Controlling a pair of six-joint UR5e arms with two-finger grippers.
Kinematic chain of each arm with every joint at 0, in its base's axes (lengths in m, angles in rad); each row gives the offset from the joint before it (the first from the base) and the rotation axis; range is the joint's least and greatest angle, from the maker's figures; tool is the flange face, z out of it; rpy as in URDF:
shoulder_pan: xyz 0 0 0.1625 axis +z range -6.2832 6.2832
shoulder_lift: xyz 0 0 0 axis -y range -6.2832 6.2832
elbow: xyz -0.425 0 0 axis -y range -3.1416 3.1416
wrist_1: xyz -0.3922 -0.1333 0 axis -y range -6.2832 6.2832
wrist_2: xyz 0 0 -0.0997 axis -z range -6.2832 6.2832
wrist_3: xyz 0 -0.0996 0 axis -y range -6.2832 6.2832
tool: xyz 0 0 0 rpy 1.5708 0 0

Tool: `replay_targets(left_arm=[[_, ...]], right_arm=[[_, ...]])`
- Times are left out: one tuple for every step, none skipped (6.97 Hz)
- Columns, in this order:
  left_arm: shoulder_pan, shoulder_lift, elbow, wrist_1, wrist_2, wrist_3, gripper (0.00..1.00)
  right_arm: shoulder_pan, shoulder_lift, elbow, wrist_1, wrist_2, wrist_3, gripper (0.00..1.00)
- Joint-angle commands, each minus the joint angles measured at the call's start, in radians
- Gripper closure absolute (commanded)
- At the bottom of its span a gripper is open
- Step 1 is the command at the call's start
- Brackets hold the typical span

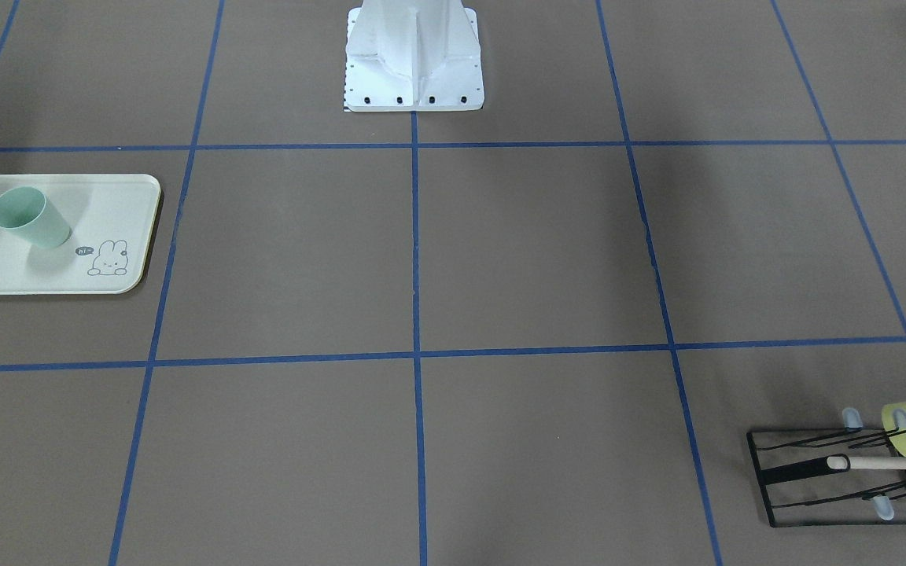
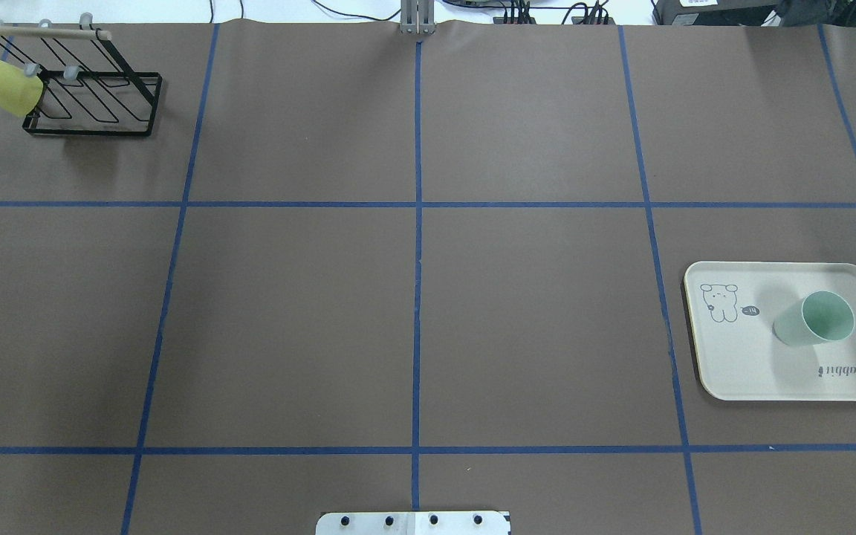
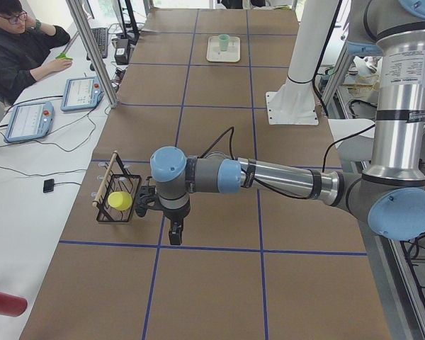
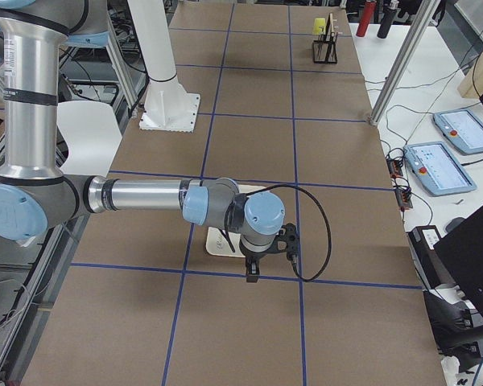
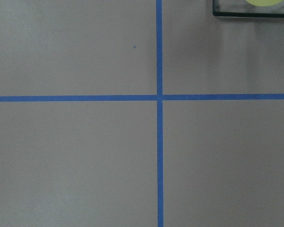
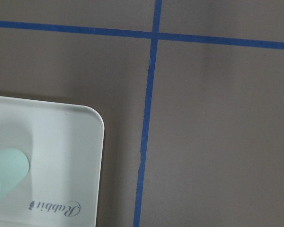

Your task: Left arm grabs green cup and hands to right arm on tray

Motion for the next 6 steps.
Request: replay_targets(left_arm=[[-0.004,-0.002,0.003,0.001,0.010,0.026,0.00],[-0.004,0.000,0.003,0.000,0.010,0.026,0.00],[-0.004,0.000,0.003,0.000,0.010,0.026,0.00],[-0.005,0.000,0.004,-0.002,0.010,0.026,0.00],[-0.005,0.000,0.003,-0.002,0.010,0.026,0.00],[-0.004,0.000,0.004,-0.002,0.010,0.026,0.00]], right_arm=[[0.001,0.000,-0.002,0.027,-0.004,-0.014,0.01],[0.001,-0.001,-0.003,0.105,-0.009,-0.012,0.01],[0.001,-0.001,-0.006,0.118,-0.012,-0.005,0.01],[0.001,-0.001,-0.007,0.118,-0.012,-0.002,0.01],[0.000,-0.001,-0.008,0.118,-0.012,0.000,0.01],[0.000,-0.001,-0.008,0.118,-0.011,0.000,0.01]])
